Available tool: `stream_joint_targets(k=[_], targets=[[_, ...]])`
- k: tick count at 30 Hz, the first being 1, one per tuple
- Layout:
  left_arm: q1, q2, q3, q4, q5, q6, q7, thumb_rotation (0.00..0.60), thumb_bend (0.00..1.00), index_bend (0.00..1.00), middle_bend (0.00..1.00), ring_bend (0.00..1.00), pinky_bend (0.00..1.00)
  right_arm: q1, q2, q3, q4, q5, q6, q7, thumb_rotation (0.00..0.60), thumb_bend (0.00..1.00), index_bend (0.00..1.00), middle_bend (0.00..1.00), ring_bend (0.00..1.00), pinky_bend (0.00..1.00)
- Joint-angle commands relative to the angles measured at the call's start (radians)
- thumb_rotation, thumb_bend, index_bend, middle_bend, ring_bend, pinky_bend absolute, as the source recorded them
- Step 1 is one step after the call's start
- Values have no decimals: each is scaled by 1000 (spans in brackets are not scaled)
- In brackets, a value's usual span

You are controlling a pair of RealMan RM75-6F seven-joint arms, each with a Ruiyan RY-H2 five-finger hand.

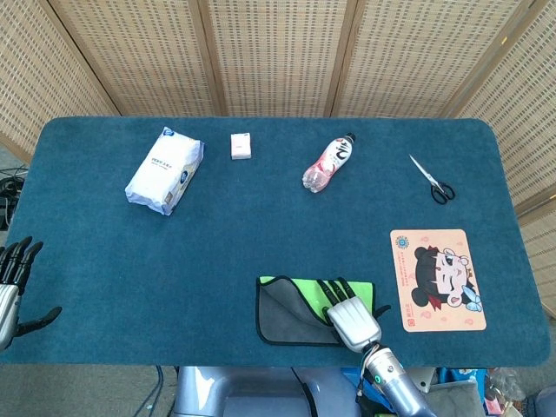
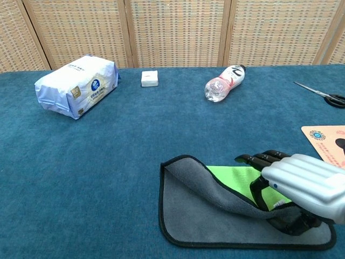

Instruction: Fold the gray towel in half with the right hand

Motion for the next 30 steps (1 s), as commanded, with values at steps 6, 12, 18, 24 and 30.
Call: stream_joint_targets(k=[6, 12, 18, 24, 30], targets=[[0, -1, -1, 0, -1, -1, 2, 600, 183, 0, 0, 0, 0, -14, 9, -9, -7, -18, -10, -6, 600, 501, 598, 0, 0, 0], [1, -1, -2, -1, -1, 0, 3, 600, 182, 0, 0, 0, 0, -26, 5, -17, -6, -37, -18, -13, 600, 500, 598, 0, 0, 0], [2, 0, -2, 0, 0, 1, -2, 600, 182, 0, 0, 0, 0, -34, 1, -16, -2, -44, -25, -19, 600, 501, 598, 0, 0, 0], [2, 1, -2, 0, 1, 1, -3, 600, 182, 0, 0, 0, 0, -39, 7, -12, -4, -42, -36, -28, 600, 502, 594, 0, 0, 0], [3, 1, -3, 1, 0, 2, -4, 600, 182, 0, 0, 0, 0, -32, 37, -22, -31, -33, -74, -34, 600, 275, 97, 0, 0, 0]])
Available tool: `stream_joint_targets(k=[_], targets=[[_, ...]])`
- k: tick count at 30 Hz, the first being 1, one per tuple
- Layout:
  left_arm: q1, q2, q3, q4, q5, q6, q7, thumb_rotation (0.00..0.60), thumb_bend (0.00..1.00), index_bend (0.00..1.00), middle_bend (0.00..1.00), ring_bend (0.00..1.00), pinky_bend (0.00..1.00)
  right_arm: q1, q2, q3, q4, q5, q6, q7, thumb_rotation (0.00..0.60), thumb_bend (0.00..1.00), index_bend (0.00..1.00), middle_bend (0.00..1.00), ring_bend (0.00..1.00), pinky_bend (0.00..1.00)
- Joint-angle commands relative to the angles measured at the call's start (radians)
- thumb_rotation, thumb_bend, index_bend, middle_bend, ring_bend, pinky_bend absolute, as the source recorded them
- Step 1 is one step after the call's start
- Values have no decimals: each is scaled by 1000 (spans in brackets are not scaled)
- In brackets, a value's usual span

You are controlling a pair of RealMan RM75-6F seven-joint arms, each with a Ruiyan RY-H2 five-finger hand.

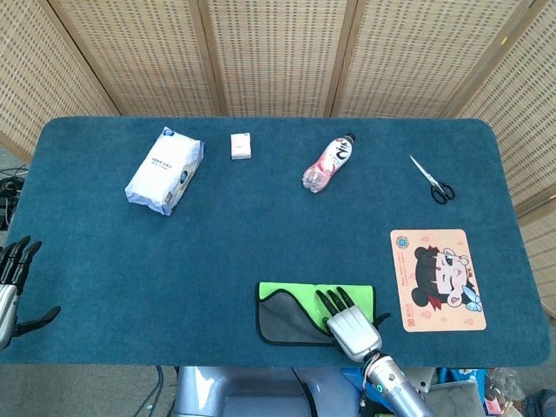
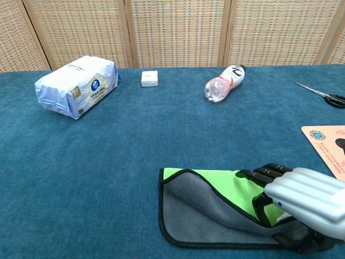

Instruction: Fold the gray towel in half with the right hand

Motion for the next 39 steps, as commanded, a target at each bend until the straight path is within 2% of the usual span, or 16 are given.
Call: stream_joint_targets(k=[1, 4, 10, 14, 18, 23, 29, 32, 39], targets=[[0, 0, 0, 0, 0, 0, 0, 600, 182, 0, 0, 0, 0, 4, 17, -5, -20, 5, -17, 2, 600, 223, 40, 0, 0, 0], [1, 0, 0, 0, 1, 1, 0, 600, 182, 0, 0, 0, 0, 2, 26, -4, -36, -18, -13, 23, 600, 158, 0, 0, 0, 0], [3, 1, -1, 0, 2, 6, -3, 600, 182, 0, 0, 0, 0, 3, 69, 11, -100, -62, -9, 91, 600, 148, 0, 0, 0, 0], [4, 2, 0, 1, 5, 8, -5, 600, 182, 0, 0, 0, 0, 23, 112, 52, -148, -71, -17, 125, 600, 149, 17, 0, 0, 0], [5, 3, 0, 0, 6, 10, -8, 600, 183, 0, 0, 0, 0, 53, 143, 117, -190, -28, -38, 154, 600, 150, 57, 0, 0, 0], [6, 5, -2, 1, 4, 12, -12, 600, 182, 0, 0, 0, 0, 112, 146, 219, -190, 71, -72, 148, 600, 149, 126, 0, 0, 0], [5, 6, -6, 4, -5, 9, -14, 600, 183, 0, 0, 0, 0, 215, 127, 317, -164, 303, -178, 130, 600, 150, 240, 0, 0, 0], [3, 6, -9, 5, -10, 5, -16, 600, 183, 0, 0, 0, 0, 263, 108, 340, -142, 390, -204, 109, 600, 152, 292, 0, 0, 0], [-1, 8, -14, 8, -24, -4, -23, 600, 184, 0, 0, 0, 0, 363, 52, 338, -95, 565, -238, 58, 600, 250, 325, 0, 0, 0]])
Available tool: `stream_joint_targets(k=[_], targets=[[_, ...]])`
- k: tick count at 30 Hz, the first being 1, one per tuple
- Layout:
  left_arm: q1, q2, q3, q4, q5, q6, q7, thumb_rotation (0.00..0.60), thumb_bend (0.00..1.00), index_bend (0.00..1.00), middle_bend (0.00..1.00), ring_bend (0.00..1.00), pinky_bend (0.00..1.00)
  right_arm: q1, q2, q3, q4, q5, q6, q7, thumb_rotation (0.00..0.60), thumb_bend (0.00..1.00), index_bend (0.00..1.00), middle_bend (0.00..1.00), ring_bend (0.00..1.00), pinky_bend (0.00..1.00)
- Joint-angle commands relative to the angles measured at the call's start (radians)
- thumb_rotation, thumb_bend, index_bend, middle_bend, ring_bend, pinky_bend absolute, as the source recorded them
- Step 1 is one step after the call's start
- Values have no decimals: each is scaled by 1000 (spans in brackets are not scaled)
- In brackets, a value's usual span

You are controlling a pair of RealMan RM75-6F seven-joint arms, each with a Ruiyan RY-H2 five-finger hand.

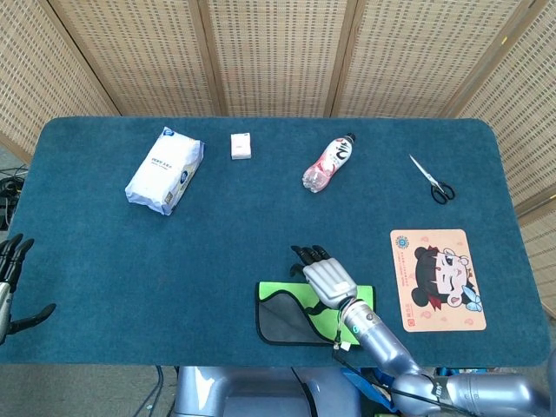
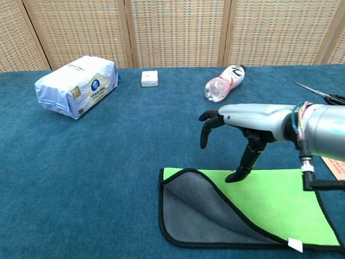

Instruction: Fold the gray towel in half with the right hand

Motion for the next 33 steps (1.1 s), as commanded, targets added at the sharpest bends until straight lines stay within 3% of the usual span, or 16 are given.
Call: stream_joint_targets(k=[1, 7, 16, 23, 33], targets=[[-1, 0, -1, 0, -3, -2, -1, 600, 183, 0, 0, 0, 0, 63, -41, 7, 37, 86, -20, -33, 600, 265, 328, 0, 0, 0], [-2, 2, -5, 1, -12, -6, -6, 600, 184, 0, 0, 0, 0, 132, -97, 2, 90, 191, -1, -58, 600, 319, 359, 0, 0, 0], [-7, 3, -8, 4, -25, -17, -8, 600, 184, 0, 0, 0, 0, 183, -133, -29, 128, 236, 13, -66, 600, 377, 446, 0, 0, 0], [-9, 2, -10, 4, -30, -21, -7, 600, 184, 0, 0, 0, 0, 198, -123, -58, 109, 228, 26, -60, 600, 434, 565, 0, 0, 0], [-7, 3, -8, 3, -24, -17, -8, 600, 184, 0, 0, 0, 0, 203, -119, -98, 47, 195, 54, -51, 600, 471, 601, 0, 0, 0]])
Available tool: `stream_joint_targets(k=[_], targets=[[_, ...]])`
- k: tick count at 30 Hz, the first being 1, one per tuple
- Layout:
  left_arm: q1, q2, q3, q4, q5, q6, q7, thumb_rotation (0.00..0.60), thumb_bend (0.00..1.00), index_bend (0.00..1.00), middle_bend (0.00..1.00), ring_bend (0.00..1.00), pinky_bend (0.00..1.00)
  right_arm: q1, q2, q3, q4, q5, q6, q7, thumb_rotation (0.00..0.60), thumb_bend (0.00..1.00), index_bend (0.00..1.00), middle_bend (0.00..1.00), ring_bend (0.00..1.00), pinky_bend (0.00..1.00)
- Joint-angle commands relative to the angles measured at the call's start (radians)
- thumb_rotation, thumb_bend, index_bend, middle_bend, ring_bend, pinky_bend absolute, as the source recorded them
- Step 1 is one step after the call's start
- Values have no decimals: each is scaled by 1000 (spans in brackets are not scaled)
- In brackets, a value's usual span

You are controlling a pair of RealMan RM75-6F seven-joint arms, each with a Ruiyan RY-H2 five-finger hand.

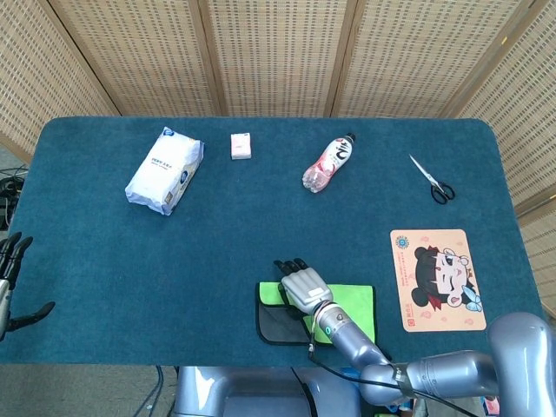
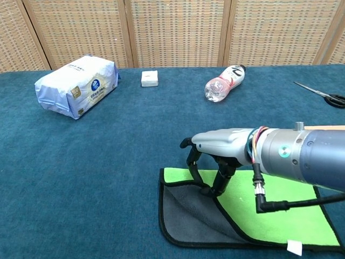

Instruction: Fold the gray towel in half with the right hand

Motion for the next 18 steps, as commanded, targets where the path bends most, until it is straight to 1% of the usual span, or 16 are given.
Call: stream_joint_targets(k=[1, 8, 18], targets=[[0, 1, 0, 0, 1, 0, -3, 600, 184, 0, 0, 0, 0, 1, -1, -15, -26, -15, 16, -3, 600, 473, 601, 0, 0, 0], [1, 3, 2, -1, 6, 2, -5, 600, 184, 0, 0, 0, 0, 10, -27, -41, -76, -36, 42, -25, 600, 475, 601, 0, 0, 0], [3, 9, 3, -1, 7, 4, -17, 600, 184, 0, 0, 0, 0, 40, -111, -39, -62, 6, 74, -53, 600, 475, 601, 0, 0, 0]])
